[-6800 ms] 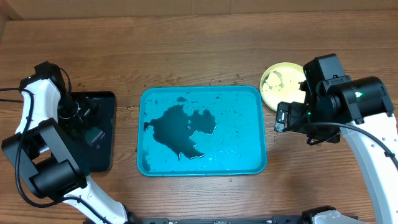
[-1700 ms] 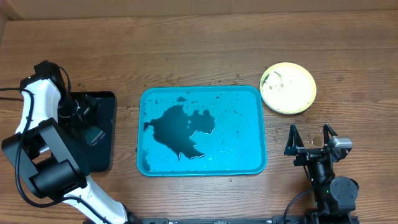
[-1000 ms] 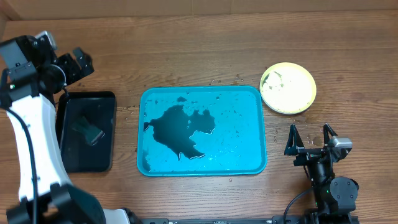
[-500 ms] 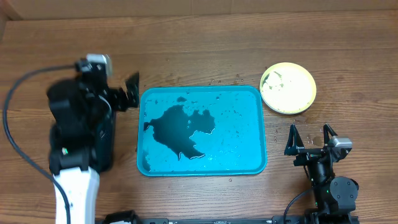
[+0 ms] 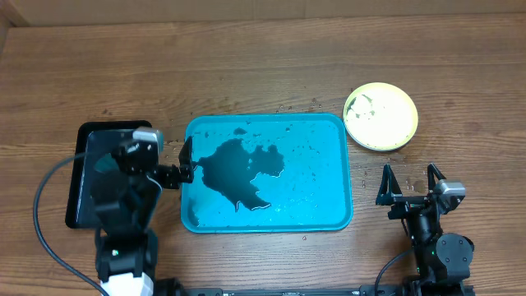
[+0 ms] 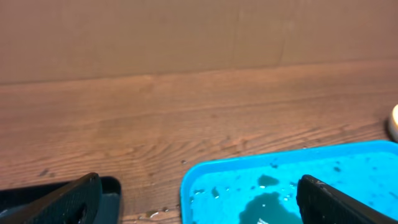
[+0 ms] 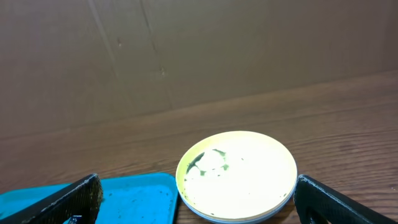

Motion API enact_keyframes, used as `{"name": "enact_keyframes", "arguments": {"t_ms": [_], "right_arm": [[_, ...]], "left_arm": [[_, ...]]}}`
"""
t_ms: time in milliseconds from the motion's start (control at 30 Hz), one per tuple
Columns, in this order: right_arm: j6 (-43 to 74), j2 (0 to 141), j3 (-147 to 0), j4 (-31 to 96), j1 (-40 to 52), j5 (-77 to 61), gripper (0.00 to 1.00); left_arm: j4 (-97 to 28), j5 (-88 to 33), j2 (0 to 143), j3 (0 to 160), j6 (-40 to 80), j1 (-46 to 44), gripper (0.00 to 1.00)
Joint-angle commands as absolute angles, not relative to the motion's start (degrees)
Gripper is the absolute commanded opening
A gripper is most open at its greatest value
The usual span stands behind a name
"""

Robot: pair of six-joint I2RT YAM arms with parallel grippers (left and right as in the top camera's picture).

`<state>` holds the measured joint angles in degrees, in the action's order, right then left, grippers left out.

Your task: Clean dirty plates on tray and stack at the side

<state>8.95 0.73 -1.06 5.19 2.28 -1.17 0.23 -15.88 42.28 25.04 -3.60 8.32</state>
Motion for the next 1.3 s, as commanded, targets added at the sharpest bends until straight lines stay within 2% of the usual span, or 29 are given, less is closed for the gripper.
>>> {"name": "enact_keyframes", "arguments": {"t_ms": [0, 367, 567, 867, 1133, 1267], "right_arm": [[8.5, 0.2, -0.5, 4.8, 2.2, -0.7, 1.00], [8.5, 0.2, -0.5, 4.8, 2.2, -0.7, 1.00], [8.5, 0.2, -0.5, 4.8, 2.2, -0.7, 1.00], [8.5, 0.2, -0.5, 4.8, 2.2, -0.7, 1.00], [8.5, 0.2, -0.5, 4.8, 2.2, -0.7, 1.00], [8.5, 0.2, -0.5, 4.8, 2.2, -0.7, 1.00]], "left_arm": [[3.1, -11.4, 37.4, 19.1, -4.6, 8.2, 1.00], [8.2, 0.6, 25.9, 8.1, 8.7, 8.2, 1.00], [15.3, 0.6, 20.6, 0.8, 9.5, 8.2, 1.00], [12.0, 6.5, 16.6, 0.3, 9.9, 5.5, 1.00], [-2.4, 11.9, 9.5, 0.3, 10.1, 3.0, 1.00], [-3.4, 11.8, 5.3, 0.3, 7.7, 2.9, 1.00]]}}
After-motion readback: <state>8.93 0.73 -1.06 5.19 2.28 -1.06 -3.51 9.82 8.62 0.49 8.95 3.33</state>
